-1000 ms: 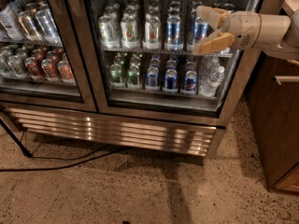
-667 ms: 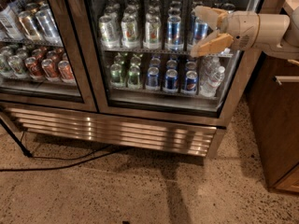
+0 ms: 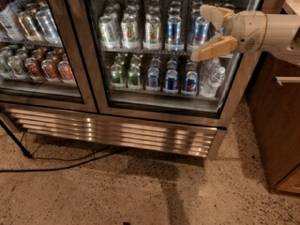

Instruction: Open right fridge door

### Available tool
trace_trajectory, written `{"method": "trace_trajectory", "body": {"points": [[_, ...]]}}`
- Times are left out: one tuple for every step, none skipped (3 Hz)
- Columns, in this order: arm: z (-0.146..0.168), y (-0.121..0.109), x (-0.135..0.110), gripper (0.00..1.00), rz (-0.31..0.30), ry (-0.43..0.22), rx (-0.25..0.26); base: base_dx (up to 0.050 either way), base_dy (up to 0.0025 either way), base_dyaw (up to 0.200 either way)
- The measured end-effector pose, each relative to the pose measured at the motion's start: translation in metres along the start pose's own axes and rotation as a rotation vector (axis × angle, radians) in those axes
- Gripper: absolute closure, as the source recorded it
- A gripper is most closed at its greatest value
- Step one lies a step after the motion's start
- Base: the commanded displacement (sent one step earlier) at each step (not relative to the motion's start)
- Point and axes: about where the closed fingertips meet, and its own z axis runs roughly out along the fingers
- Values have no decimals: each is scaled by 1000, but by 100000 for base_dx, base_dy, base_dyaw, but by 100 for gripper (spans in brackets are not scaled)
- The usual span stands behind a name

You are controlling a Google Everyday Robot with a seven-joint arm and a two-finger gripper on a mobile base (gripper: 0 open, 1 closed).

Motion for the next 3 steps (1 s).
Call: {"method": "trace_trajectory", "body": {"points": [[-6,21,-5,0,-28,65,84,0,0,0],[-6,21,-5,0,-28,66,83,-4904,7,-52],[-5,21,-5,0,-31,69,82,0,0,0]]}}
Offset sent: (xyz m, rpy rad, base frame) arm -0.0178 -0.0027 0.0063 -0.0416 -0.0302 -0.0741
